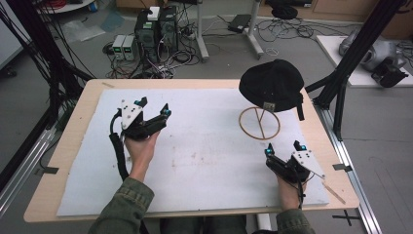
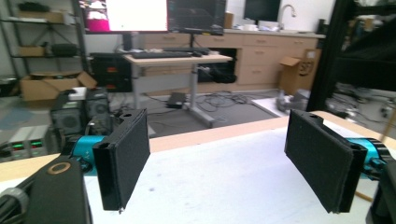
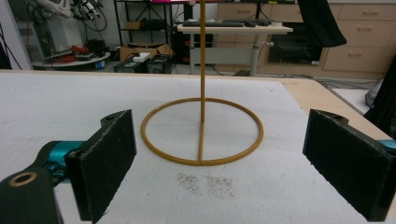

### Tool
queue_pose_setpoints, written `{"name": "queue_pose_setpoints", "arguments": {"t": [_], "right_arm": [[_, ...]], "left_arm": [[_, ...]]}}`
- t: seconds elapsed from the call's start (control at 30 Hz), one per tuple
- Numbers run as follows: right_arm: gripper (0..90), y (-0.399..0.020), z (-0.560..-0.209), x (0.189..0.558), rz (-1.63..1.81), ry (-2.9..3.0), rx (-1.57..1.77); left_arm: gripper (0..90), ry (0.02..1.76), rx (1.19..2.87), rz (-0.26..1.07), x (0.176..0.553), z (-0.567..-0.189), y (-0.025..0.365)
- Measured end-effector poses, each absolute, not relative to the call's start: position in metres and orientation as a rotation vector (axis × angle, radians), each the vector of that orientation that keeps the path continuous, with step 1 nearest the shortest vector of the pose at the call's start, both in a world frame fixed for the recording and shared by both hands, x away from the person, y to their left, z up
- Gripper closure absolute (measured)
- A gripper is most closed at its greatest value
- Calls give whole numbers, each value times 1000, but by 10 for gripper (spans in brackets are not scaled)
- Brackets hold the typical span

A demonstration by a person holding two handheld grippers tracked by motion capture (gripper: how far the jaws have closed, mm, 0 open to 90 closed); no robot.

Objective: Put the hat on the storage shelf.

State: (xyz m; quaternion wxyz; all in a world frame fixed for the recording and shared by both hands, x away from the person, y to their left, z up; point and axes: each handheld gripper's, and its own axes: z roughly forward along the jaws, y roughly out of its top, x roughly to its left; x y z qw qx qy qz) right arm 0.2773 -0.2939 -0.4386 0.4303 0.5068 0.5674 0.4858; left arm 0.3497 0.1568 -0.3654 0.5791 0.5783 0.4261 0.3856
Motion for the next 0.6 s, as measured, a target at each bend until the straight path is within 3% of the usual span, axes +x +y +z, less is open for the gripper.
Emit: {"name": "queue_pose_setpoints", "arguments": {"t": [0.6], "right_arm": [[87,-293,-439,275,1211,1399,1278]], "left_arm": [[226,1046,1313,1012,318,-382,200]]}}
